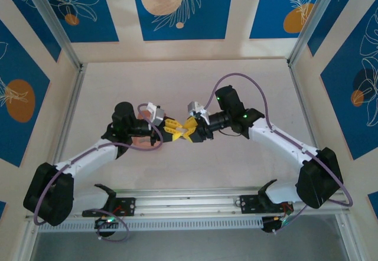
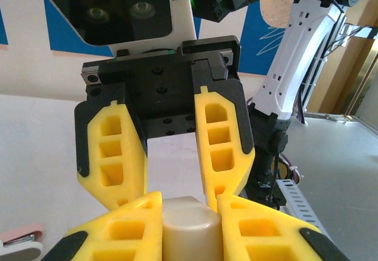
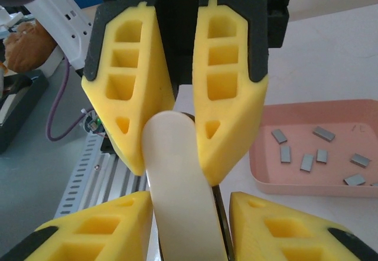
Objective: Load the staples into the stapler
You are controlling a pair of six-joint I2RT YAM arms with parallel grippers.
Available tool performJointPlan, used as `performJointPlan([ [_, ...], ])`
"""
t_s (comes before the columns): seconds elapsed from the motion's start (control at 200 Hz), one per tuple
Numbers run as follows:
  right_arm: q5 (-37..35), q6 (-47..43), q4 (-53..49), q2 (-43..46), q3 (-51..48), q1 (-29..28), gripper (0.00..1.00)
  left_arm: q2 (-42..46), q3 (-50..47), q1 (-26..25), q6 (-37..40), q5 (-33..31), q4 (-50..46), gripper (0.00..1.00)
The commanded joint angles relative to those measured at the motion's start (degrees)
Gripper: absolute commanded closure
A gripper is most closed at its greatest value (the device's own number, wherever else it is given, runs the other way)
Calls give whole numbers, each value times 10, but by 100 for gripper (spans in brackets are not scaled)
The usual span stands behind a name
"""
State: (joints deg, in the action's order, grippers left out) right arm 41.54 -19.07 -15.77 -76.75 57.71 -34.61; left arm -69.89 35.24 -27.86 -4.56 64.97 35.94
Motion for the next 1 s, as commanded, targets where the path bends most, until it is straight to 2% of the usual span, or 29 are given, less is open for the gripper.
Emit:
performJointPlan([
  [0.0,33,-10,-28,-9,19,-2,60,-9,-5,-8,-13,9,56,100],
  [0.085,38,-8,-32,-13,22,-2,62,-17,-7,-11,-27,9,80,100],
  [0.185,40,-9,-43,-11,24,-1,75,-23,-10,-12,-43,5,103,98],
  [0.24,39,-10,-45,-6,20,4,83,-22,-13,-12,-52,-7,113,87],
  [0.325,36,-2,-34,11,3,15,86,-14,-23,-12,-68,-35,129,65],
  [0.41,23,12,-5,36,-22,23,87,-3,-36,-11,-72,-59,132,56],
  [0.635,1,38,38,76,-68,28,89,34,-44,-12,-10,-84,32,58],
  [0.805,3,65,79,82,-84,28,91,42,-25,-12,42,-62,-52,60],
  [0.995,5,71,98,86,-83,27,94,37,-18,-12,67,-51,-86,74],
])
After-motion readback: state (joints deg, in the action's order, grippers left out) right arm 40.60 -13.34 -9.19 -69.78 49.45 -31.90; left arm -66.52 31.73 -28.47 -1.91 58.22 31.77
